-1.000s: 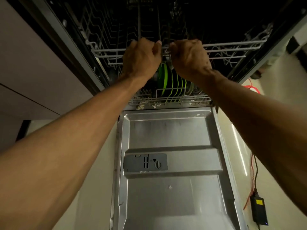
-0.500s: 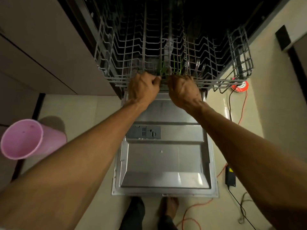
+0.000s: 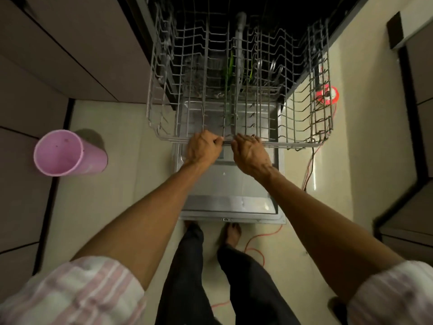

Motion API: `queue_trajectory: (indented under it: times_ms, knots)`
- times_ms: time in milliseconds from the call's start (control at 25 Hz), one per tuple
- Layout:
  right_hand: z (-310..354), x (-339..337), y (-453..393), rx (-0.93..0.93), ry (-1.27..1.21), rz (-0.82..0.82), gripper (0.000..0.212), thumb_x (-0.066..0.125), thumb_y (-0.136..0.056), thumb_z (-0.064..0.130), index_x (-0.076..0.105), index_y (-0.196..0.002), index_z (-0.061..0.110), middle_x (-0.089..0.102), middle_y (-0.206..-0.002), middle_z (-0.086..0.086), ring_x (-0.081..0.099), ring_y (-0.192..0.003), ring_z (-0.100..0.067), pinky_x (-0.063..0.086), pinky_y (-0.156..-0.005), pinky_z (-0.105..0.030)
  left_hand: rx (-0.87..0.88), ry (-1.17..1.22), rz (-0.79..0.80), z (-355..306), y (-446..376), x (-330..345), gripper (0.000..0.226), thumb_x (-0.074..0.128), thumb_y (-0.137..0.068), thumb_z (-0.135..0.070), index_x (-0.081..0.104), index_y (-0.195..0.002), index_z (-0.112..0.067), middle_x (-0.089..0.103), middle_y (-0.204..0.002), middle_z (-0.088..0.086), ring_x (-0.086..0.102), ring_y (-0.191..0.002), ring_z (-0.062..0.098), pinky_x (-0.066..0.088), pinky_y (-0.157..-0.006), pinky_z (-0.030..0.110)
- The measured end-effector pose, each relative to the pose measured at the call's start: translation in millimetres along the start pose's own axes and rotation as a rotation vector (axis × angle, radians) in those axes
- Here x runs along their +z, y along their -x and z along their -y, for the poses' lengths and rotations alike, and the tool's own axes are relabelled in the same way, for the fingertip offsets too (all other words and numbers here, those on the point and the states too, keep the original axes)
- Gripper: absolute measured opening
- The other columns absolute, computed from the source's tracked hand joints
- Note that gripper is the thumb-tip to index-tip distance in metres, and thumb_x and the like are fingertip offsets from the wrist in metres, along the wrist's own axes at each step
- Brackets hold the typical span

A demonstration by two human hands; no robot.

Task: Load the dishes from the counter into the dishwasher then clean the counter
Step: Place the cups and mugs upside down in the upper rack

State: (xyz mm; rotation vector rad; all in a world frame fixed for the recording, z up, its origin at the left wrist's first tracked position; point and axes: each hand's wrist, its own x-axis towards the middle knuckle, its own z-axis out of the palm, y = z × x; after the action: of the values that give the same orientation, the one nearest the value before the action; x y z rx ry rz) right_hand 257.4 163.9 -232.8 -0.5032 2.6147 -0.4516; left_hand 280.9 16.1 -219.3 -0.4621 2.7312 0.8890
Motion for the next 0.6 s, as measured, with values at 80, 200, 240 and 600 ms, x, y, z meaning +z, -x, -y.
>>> queue_trajectory:
  times_ms: [80,200,240,600]
  knots:
    - [2.9,10.3,21.9,0.032,0.000,0.056,0.045,0.024,-0.105,0.034,0.052,-0.133,0.012,0.054,-0.138,-0.010,0.045,-0.132,-0.025,0.022,-0.118,-0.048,-0.030,0.012,0.029,6.1,22.8,5.2,0.032,0.055,-0.098,-0.031,0.074,-0.080,-0.012,0.055,-0.056,-0.002,0.049,-0.049,0.013,0.031,-0.045,0.022]
    - [7.3,21.9,50.3,0.070,-0.004,0.105,0.048,0.022,-0.106,0.035,0.047,-0.141,0.013,0.045,-0.148,-0.008,0.034,-0.142,-0.022,0.015,-0.121,-0.044,-0.059,-0.002,0.039,13.3,51.3,13.1,0.032,0.055,-0.097,-0.031,0.073,-0.080,-0.011,0.053,-0.058,-0.001,0.048,-0.054,0.013,0.029,-0.047,0.022]
    - [8.8,23.9,59.4,0.070,-0.011,0.117,0.048,0.022,-0.106,0.035,0.048,-0.139,0.013,0.046,-0.147,-0.008,0.035,-0.141,-0.021,0.016,-0.121,-0.044,-0.069,-0.012,0.045,14.0,60.9,14.3,0.032,0.055,-0.098,-0.031,0.072,-0.078,-0.013,0.051,-0.057,-0.003,0.047,-0.053,0.012,0.027,-0.046,0.020]
    - [23.8,8.1,99.8,0.122,-0.068,0.290,0.053,0.025,-0.105,0.042,0.038,-0.146,0.011,0.037,-0.153,-0.009,0.032,-0.143,-0.026,0.016,-0.121,-0.046,-0.169,0.076,0.136,5.9,93.5,-1.6,0.041,0.054,-0.098,-0.029,0.059,-0.059,-0.016,0.048,-0.051,-0.001,0.041,-0.046,0.011,0.030,-0.045,0.022]
